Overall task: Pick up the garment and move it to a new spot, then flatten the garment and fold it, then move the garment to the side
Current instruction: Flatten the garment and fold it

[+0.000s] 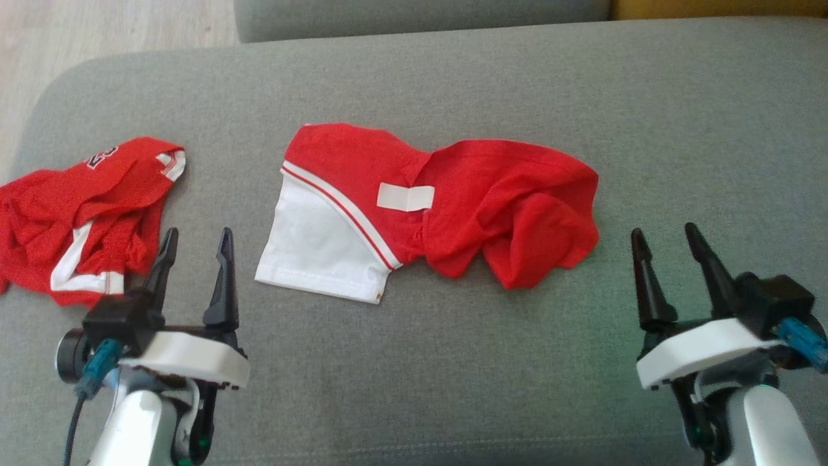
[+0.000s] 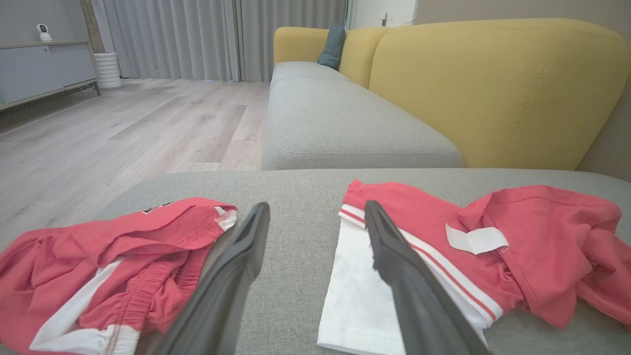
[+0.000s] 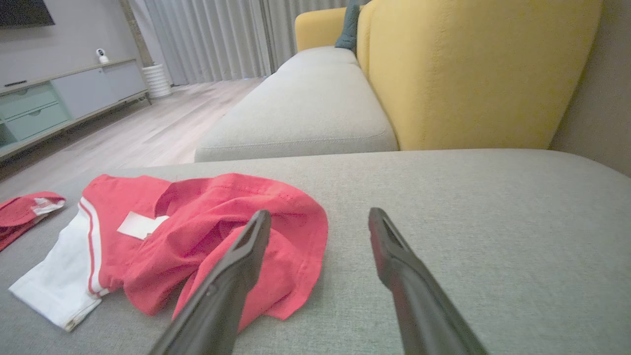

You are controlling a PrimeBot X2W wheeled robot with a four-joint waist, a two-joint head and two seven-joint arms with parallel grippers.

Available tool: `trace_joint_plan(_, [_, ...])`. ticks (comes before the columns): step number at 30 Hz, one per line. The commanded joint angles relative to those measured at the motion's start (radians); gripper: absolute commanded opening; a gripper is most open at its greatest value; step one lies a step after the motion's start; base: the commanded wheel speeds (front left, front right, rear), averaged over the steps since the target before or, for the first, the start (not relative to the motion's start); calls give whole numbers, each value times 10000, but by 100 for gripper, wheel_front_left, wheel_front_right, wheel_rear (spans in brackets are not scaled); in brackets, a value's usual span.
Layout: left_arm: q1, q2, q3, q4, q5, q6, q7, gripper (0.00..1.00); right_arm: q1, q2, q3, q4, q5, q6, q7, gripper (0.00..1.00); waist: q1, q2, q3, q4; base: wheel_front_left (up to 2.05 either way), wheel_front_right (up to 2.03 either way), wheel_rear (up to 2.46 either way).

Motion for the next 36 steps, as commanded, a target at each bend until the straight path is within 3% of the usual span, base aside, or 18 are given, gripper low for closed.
trace_joint_plan(1, [-425,100,439,-258,167,-2,-122,100,-401,-118,360,-292,44,-7,83,100,0,0,81,43,0,0,0])
trace_joint_plan(7, [-1032,-73,223,-288,274,-61,-122,100,-1560,-1068,1379,148,832,-7,1036,100,0,0,783,538,0,0,0])
trace_joint_plan(21, [-2655,-939,-152,-2,540,-532,-122,100,-6199,-4389,5142,1264,3210,-7,4397,100,0,0,2345,1888,0,0,0])
trace_joint_plan(30, [-2905,-1108,-23,188,791,-760,-122,100,-7293,-5329,6658,2058,5187,-7,5737,100,0,0,2509,1915,0,0,0])
trace_joint_plan(31, [-2909,-1120,6,197,809,-778,-122,100,-7323,-5345,6713,2096,5408,-7,5810,80,0,0,2514,1891,0,0,0])
trace_joint_plan(32, [-2910,-1131,32,211,830,-795,-122,100,-7344,-5363,6782,2094,5612,-7,5876,29,0,0,2515,1867,0,0,0])
trace_joint_plan(33, [-2909,-1139,59,224,850,-810,-122,100,-7354,-5379,6804,2087,5790,-7,5884,0,0,0,2513,1841,0,0,0])
trace_joint_plan(36, [-2888,-1158,151,259,906,-857,-122,100,-7266,-5463,6871,1999,6264,-7,5921,0,0,0,2478,1758,0,0,0])
